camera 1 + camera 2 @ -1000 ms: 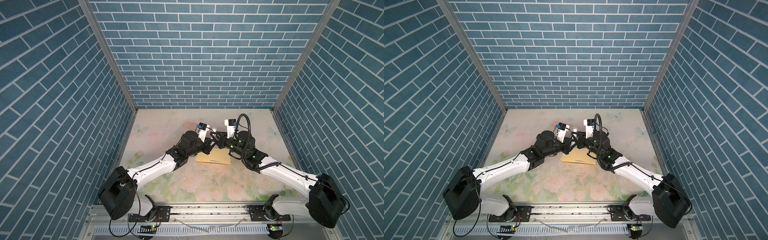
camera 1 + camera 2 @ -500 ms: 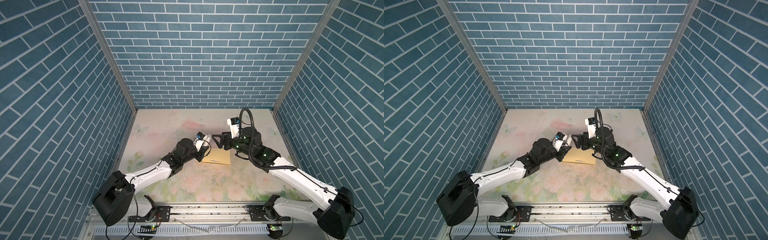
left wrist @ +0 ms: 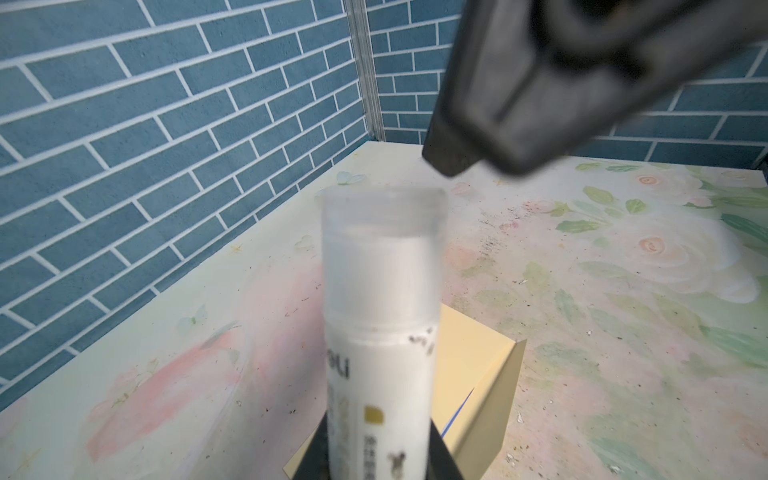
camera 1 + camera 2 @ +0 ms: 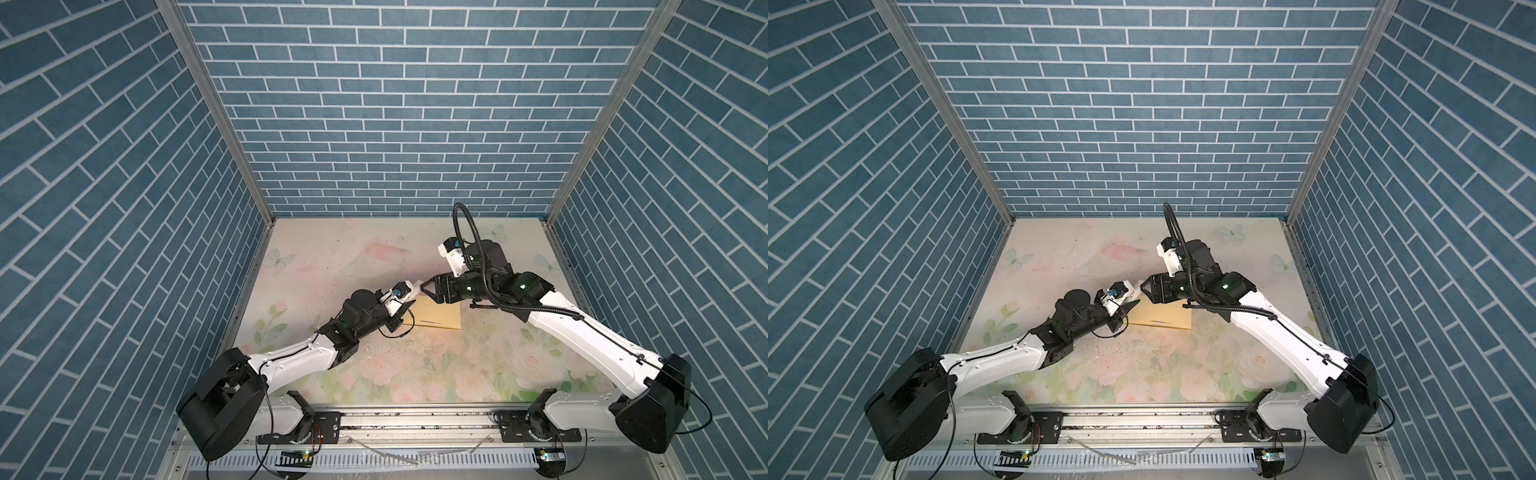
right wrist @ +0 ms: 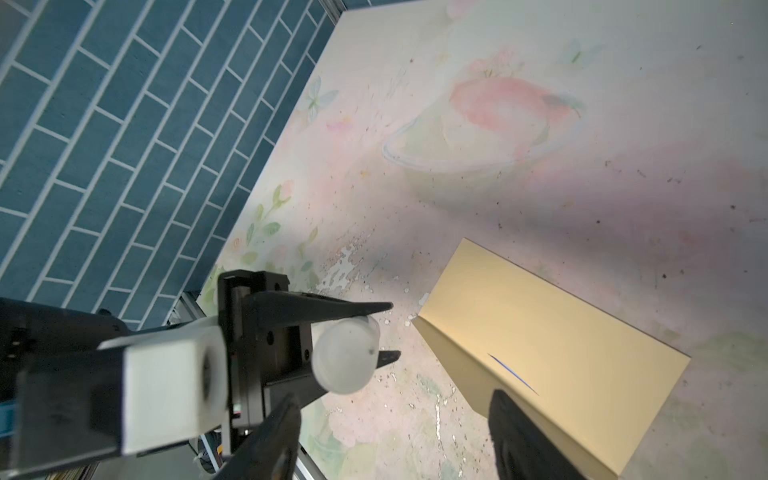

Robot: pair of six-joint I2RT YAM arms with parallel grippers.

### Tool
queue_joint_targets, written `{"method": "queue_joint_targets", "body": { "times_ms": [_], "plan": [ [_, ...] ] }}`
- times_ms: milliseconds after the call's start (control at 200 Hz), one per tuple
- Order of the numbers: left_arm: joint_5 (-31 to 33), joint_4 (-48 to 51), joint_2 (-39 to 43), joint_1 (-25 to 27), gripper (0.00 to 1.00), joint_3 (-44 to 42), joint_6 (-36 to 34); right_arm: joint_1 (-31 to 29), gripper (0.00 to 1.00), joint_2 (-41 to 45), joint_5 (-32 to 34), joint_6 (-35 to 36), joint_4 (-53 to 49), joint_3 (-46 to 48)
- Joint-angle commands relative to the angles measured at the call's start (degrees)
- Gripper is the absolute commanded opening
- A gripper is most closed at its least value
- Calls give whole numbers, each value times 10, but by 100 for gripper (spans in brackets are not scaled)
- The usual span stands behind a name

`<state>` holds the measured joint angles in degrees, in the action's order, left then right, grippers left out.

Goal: Place the letter into the envelope and seal it
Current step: 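Close the left gripper on the glue stick body below the right gripper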

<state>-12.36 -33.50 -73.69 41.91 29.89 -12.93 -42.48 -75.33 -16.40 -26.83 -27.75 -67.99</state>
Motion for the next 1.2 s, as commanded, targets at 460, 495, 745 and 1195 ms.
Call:
{"method": "queue_joint_targets", "body": {
  "times_ms": [460, 495, 745, 1195],
  "plan": [
    [-38, -11, -9, 1, 0, 10, 0, -1, 52, -35, -47, -19, 28, -49],
    [-38, -10, -9, 1, 0, 10, 1, -1, 50, -38, -48, -20, 29, -50],
    [-43, 0, -14, 2, 0, 15, 2, -2, 31, -47, -54, -23, 34, -50],
    [-38, 13, -27, 3, 0, 17, -3, 1, 9, -29, -34, -5, 18, -58]
  ]
}}
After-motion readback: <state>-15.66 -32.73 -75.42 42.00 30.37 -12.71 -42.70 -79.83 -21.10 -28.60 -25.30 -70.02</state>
